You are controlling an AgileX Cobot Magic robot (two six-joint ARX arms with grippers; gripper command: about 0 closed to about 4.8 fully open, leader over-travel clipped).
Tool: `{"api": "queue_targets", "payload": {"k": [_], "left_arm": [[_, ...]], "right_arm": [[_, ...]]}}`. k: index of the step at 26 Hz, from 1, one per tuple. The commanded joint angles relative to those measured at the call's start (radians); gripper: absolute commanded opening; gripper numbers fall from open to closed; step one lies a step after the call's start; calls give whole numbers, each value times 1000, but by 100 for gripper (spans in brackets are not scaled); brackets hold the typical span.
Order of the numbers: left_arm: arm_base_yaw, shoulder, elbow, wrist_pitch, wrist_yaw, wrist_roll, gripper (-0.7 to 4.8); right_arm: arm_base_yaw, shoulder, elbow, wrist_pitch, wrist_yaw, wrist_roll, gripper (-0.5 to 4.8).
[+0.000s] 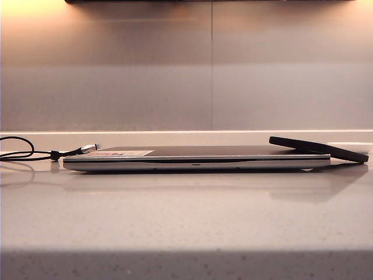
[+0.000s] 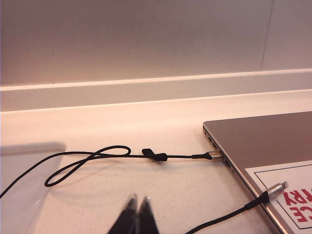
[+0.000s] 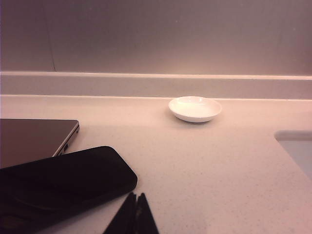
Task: Pick up the charging cable and the phone, plug the charging cable into the charging port on the phone, and finally place them back on the table.
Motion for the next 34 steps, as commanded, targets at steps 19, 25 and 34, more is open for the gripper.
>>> {"api": "queue_targets", "payload": {"k": [19, 25, 34], "left_arm": [[0, 0, 62, 106, 4, -184, -6], [0, 6, 150, 97, 4, -191, -6], [-1, 169, 283, 96, 4, -189, -6]], "right_arm": [[2, 2, 150, -106, 5, 2, -5], [2, 31, 242, -122, 5, 9, -5], [2, 249, 414, -118, -3, 36, -5]]}}
